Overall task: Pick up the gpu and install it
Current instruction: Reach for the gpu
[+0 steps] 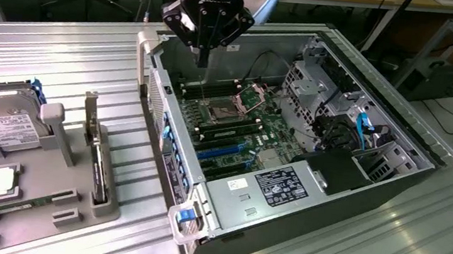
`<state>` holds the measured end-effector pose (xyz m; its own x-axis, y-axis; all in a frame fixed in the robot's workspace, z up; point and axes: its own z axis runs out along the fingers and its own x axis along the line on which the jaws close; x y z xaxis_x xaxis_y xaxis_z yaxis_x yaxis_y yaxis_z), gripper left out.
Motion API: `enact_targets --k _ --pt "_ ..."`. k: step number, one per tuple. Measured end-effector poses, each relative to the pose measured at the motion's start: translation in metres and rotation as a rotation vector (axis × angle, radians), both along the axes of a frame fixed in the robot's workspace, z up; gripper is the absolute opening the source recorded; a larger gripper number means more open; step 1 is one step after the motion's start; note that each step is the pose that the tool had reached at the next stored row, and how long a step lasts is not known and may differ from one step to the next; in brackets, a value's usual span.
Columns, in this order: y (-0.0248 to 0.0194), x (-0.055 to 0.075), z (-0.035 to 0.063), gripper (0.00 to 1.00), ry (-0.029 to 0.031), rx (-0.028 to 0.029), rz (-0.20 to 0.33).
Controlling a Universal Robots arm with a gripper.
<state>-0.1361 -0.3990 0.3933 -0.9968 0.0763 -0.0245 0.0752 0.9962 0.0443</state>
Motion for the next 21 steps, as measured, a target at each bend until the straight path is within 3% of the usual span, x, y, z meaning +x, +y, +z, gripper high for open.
enact_targets --k 21 --pt "0.0 -0.025 -0.0005 0.11 0.0 0.0001 0.0"
